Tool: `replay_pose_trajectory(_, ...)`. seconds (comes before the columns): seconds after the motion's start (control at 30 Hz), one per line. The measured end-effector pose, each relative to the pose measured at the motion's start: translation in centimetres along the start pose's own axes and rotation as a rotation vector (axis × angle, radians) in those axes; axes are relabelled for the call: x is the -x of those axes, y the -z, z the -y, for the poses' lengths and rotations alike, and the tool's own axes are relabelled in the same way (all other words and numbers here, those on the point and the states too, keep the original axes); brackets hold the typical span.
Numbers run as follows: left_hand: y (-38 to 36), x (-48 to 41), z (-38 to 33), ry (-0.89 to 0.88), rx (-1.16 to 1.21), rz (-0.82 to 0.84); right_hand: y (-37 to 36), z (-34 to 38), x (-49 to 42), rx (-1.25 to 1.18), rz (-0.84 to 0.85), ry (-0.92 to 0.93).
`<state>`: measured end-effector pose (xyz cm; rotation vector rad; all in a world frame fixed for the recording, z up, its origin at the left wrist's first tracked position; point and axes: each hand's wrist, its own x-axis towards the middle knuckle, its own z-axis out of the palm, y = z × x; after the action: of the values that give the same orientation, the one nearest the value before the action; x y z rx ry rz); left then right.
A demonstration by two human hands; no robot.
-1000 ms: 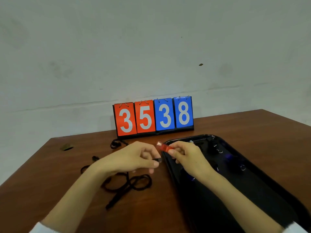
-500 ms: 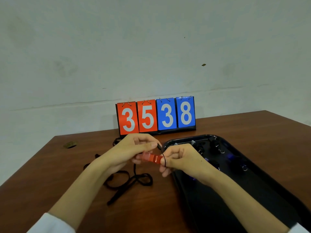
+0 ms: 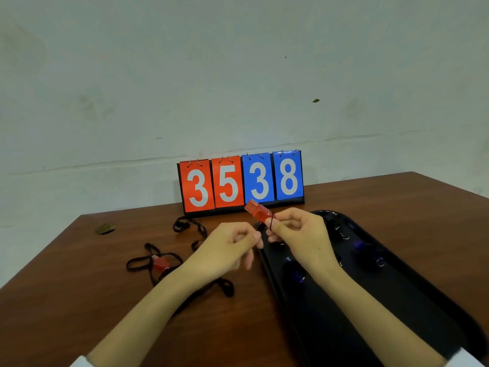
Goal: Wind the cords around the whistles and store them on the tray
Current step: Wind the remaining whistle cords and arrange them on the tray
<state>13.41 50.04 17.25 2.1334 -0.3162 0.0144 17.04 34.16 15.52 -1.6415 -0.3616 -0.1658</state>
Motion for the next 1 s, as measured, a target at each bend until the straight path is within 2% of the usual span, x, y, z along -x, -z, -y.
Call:
replay_pose_trajectory(0.07, 0.3, 0.1, -0.2, 0.0, -0.119, 0.037, 0.0, -0.6, 0.1, 0.181, -0.067, 0.061)
replay_pose_trajectory(0.17, 1.0, 0.4, -0.4, -0.037, -0.248, 0.01, -0.1, -1.3, 0.1, 0.417, -0.053, 0.168)
replay_pose_trajectory(0.23, 1.7, 0.5, -0.6, -0.069, -0.281, -0.02, 0.0, -1.4, 0.1, 0.522, 0.023, 0.204)
replay_pose_trajectory(0.33, 2.9, 0.6, -0.9, -0.092, -0.367, -0.002, -0.1, -1.2, 0.3, 0.621, 0.238, 0.207)
replay_pose_trajectory(0.43, 3.9, 0.5, -0.3, -0.105, -0.373, -0.021, -0.4, -0.6, 0.7, 0.503, 0.433, 0.148)
replay_pose_trajectory(0.57, 4.5, 0.2, 0.6, -0.093, -0.338, -0.035, -0.4, -0.1, 0.9, 0.263, 0.539, 0.105)
replay_pose_trajectory(0.77, 4.6, 0.0, 1.1, -0.022, -0.197, -0.005, -0.2, 0.6, 0.7, 0.078, 0.548, 0.101)
replay_pose_trajectory(0.93, 3.3, 0.5, 1.1, 0.122, 0.104, 0.198, -0.2, 0.7, 0.8, -0.019, 0.49, 0.091)
replay_pose_trajectory(1.0, 2.8, 0.5, 1.1, 0.141, 0.206, 0.226, -0.2, 0.6, 0.7, -0.046, 0.427, 0.089)
